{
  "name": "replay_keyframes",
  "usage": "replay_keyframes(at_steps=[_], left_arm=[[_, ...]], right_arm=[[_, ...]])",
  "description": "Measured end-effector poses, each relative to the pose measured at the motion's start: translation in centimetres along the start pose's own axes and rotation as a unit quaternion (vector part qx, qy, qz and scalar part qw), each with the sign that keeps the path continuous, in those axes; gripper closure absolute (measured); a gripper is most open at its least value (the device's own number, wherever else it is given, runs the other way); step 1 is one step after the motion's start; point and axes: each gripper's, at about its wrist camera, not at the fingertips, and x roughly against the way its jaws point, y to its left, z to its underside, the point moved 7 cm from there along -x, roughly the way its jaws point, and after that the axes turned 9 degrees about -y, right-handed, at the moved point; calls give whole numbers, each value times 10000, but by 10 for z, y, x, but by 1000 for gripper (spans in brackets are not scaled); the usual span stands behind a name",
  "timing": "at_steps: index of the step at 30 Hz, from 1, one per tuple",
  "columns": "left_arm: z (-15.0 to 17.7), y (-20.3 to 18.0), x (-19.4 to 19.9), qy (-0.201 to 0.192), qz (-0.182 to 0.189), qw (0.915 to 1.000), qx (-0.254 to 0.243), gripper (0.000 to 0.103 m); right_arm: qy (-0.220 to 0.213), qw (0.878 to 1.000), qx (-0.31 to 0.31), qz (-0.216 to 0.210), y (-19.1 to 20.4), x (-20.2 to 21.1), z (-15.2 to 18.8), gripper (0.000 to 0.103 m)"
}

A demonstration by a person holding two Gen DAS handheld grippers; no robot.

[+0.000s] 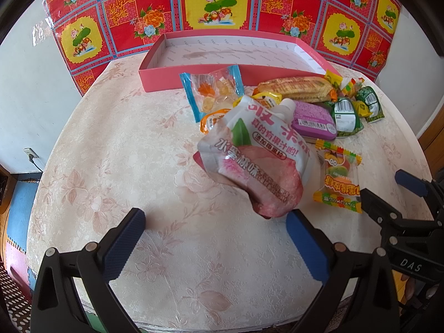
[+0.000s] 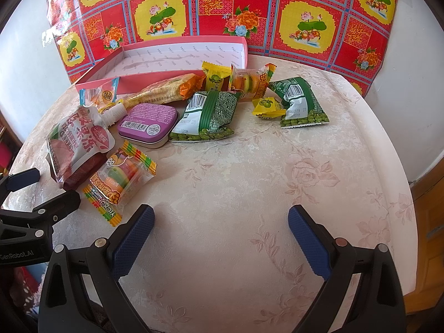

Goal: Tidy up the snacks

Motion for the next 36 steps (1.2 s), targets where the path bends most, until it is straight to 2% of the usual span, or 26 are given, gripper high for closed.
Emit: replay_keyframes(at_steps=[32,36], left_arm=[[-3,-4,0,-44,67,10000,-36,0],[-3,-3,2,-85,67,9999,-27,4]], right_arm=[[-48,10000,17,-43,-1,1,0,3],[-31,9999,65,-95,0,4,2,4]])
